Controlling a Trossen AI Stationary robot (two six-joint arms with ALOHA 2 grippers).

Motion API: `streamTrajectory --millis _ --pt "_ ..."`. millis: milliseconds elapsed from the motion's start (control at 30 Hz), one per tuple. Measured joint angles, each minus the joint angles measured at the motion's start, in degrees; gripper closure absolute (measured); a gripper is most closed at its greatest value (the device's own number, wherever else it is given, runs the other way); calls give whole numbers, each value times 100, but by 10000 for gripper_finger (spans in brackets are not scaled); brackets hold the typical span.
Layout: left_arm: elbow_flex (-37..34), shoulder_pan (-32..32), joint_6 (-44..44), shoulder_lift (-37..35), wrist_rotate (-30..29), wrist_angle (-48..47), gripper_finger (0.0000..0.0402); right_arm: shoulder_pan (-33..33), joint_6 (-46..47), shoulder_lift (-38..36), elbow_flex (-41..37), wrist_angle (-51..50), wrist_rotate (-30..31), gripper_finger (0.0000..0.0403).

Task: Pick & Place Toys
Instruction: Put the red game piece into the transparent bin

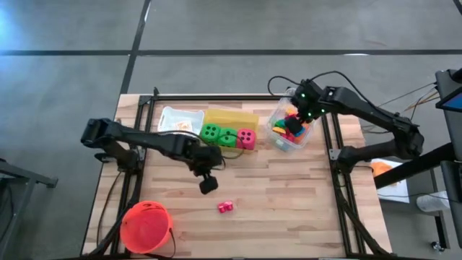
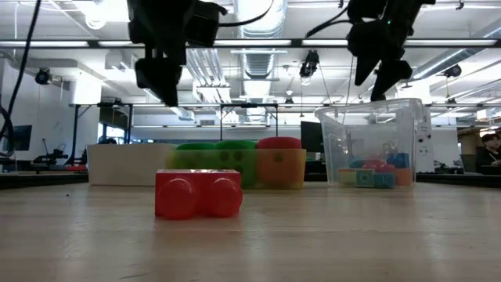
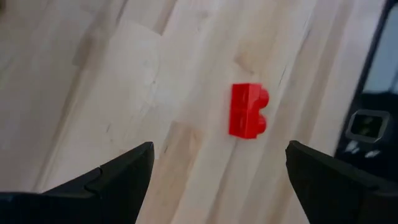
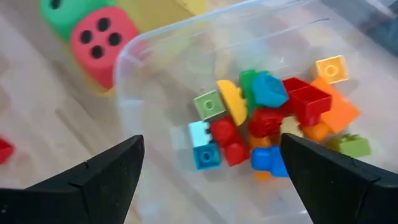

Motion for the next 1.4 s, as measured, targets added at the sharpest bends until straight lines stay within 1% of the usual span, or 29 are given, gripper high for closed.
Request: streamTrajectory --millis 67,167,267,367,533,633,767,900,1067,1233,1400 --pt "138 -85 298 256 -1 -52 51 186 148 -128 0 -51 -3 33" --pt "118 -319 703 541 -101 107 51 511 408 -370 0 -51 -9 33" --pt "-84 -601 723 728 -217 464 51 852 625 -632 0 -47 8 33" --pt "-282 -895 431 753 -504 882 51 1183 882 -870 0 -29 47 33" --pt "-359 -1406 -213 752 -1673 1031 51 1652 1162 -1120 -22 -23 418 33" --pt "-357 -1648 -387 790 -2101 1260 51 1825 1083 -1182 -73 -28 579 33" --pt "-334 -1830 -563 911 -2143 1716 51 1958 1066 -1181 -191 -44 596 33" --pt "-266 -1945 -349 1172 -2212 1773 51 2111 1064 -1181 -363 -16 627 33" --pt "-269 -1988 -340 1547 -2209 1894 51 2270 1050 -1180 -497 23 651 33" --pt "-269 -2002 -323 1716 -2230 2254 51 2404 1090 -1200 -511 12 653 33" --pt "-272 -2015 -288 1922 -2227 2375 51 2419 1090 -1246 -511 10 653 33"
